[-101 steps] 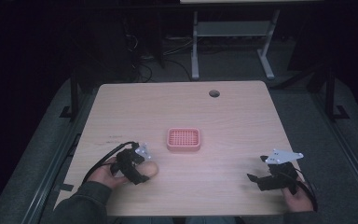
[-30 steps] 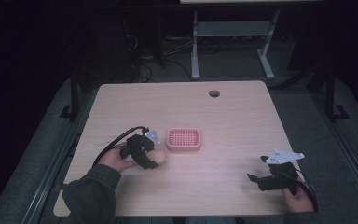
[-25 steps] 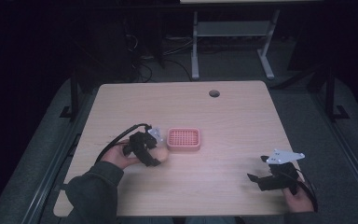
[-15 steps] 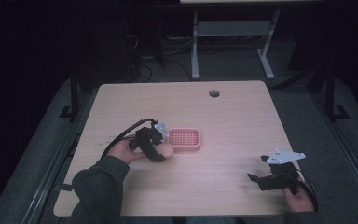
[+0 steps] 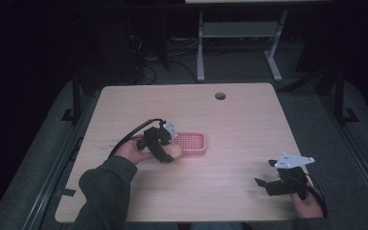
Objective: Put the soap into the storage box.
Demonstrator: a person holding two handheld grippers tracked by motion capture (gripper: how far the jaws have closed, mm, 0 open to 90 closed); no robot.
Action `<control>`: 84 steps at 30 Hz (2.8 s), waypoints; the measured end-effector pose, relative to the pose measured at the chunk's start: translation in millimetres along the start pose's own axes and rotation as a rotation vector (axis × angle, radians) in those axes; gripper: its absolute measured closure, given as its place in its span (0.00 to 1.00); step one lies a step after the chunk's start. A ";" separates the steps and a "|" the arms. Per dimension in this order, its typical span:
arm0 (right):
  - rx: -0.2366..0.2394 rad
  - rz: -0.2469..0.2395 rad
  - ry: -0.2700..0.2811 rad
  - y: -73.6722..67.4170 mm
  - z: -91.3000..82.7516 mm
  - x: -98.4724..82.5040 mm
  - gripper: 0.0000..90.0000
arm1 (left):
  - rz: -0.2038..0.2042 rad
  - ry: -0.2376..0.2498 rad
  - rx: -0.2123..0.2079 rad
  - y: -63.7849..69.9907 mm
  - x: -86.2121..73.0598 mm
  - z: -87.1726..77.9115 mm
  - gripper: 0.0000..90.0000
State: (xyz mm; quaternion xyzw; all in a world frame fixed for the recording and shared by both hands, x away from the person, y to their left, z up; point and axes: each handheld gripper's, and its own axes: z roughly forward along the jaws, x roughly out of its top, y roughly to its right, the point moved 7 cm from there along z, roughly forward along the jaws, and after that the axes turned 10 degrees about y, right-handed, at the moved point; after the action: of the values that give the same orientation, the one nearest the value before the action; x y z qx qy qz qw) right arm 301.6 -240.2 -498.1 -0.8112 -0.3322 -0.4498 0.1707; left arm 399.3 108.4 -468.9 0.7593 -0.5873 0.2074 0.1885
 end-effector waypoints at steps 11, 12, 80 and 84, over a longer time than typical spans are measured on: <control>-0.001 0.002 0.004 0.6 -0.9 -0.4 0.16 | 0.008 0.006 -0.005 -4.4 10.5 2.8 0.36; -0.001 0.004 0.006 0.5 -1.0 -0.3 0.16 | 0.008 0.006 -0.005 -4.4 10.5 2.8 0.36; 0.001 0.012 0.002 3.6 -2.2 -3.2 0.16 | 0.062 0.002 -0.020 -32.3 59.8 27.2 0.36; 0.002 0.014 0.001 3.1 -1.9 -3.4 0.16 | 0.064 -0.004 -0.022 -35.1 59.5 32.1 0.36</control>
State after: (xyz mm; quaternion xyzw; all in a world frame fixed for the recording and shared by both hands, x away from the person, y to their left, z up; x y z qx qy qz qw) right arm 301.3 -244.8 -499.9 -0.8132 -0.3267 -0.4487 0.1749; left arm 449.7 51.3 -465.5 0.7385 -0.6138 0.2055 0.1889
